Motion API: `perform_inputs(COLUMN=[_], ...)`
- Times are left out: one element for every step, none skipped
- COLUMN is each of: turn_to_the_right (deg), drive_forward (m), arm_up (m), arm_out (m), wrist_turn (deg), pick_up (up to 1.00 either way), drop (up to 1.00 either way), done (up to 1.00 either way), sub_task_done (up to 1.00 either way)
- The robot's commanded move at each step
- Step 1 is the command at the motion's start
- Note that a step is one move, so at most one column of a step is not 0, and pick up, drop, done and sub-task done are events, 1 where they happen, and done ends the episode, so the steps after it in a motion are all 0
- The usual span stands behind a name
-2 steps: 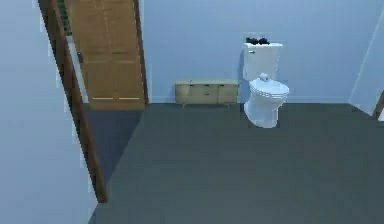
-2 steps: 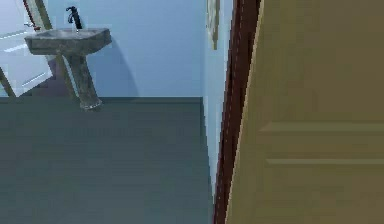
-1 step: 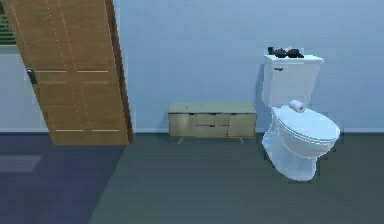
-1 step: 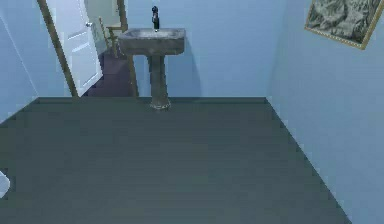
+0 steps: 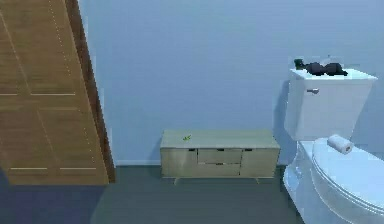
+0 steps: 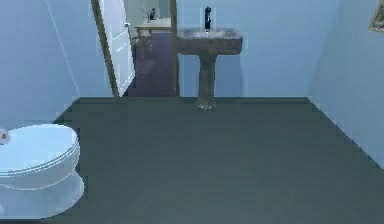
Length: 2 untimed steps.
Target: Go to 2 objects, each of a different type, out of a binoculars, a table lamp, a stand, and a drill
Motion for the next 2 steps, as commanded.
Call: perform_inputs(turn_to_the_right=[-45.0,-15.0], drive_forward=[0.00,0.00], arm_up=[0.00,0.00], arm_out=[0.00,0.00], wrist_turn=[0.0,0.0], pick_up=[0.00,0.00], drop=[0.00,0.00], done=[0.00,0.00], sub_task_done=[0.00,0.00])
